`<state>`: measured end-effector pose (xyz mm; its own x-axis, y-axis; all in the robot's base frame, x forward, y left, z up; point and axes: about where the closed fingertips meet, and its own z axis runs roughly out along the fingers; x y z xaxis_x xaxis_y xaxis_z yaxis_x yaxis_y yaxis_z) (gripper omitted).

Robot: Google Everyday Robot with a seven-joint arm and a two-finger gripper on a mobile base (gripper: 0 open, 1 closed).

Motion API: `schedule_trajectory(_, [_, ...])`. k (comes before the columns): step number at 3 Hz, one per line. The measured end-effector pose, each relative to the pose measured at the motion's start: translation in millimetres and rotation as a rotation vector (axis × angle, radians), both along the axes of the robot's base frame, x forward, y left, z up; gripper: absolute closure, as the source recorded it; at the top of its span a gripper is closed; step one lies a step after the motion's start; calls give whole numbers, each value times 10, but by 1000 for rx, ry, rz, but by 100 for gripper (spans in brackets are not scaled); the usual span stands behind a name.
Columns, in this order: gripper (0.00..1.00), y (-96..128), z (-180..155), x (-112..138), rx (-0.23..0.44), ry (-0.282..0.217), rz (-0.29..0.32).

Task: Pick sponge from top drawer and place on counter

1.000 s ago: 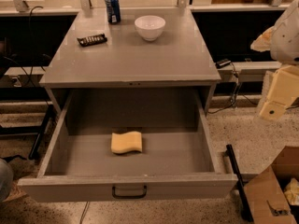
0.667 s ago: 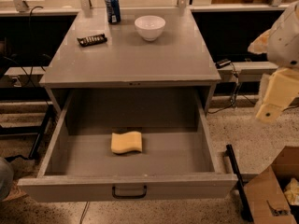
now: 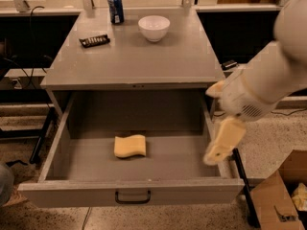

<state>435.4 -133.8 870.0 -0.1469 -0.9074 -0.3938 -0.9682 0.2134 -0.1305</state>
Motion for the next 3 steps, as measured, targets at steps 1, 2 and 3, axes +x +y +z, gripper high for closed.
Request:
schedule_trajectory(1, [0, 545, -490, -32, 112, 20, 15])
schedule_trajectory(2, [0, 601, -474, 70, 126, -28, -2])
schedule_trajectory(3, [0, 601, -473, 70, 126, -28, -2])
